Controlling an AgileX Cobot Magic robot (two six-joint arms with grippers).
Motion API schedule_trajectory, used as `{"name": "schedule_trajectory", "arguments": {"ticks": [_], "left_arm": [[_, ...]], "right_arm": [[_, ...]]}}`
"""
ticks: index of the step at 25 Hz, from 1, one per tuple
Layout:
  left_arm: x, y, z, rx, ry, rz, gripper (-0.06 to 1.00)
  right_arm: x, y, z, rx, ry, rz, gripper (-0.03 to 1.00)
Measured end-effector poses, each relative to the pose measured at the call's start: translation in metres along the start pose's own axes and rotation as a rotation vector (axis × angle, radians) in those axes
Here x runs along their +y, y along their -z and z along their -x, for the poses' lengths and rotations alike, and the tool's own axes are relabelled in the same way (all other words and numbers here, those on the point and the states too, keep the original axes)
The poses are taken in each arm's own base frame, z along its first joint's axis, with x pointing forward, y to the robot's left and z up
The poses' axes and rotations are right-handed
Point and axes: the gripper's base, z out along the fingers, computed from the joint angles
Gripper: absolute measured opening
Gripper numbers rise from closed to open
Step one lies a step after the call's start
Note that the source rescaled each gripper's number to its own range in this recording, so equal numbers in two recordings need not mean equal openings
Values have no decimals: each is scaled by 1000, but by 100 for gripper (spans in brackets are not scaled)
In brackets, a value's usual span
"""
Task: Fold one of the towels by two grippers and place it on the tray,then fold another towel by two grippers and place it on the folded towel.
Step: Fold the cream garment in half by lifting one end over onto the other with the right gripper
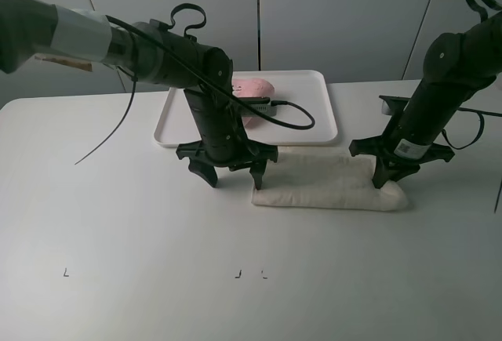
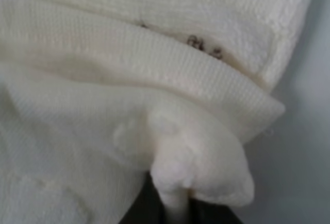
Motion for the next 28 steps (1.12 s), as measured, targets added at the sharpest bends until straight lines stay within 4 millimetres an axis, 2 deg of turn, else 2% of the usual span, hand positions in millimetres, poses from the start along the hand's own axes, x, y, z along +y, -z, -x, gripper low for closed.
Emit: {"name": "schedule_trajectory", "arguments": {"ticks": [8, 13, 18, 28], "left_arm": [[0, 0, 0, 3, 3, 3, 97], [0, 0, 0, 1, 1, 4, 97], [1, 0, 0, 4, 1, 8, 97], [1, 0, 0, 4, 0, 12, 97]], "right_arm": [[1, 13, -6, 12, 7, 3, 4], [7, 36, -10, -19, -11, 42, 4], [17, 56, -13, -58, -40, 134, 4], [42, 65, -12, -64, -81, 419, 4]]}}
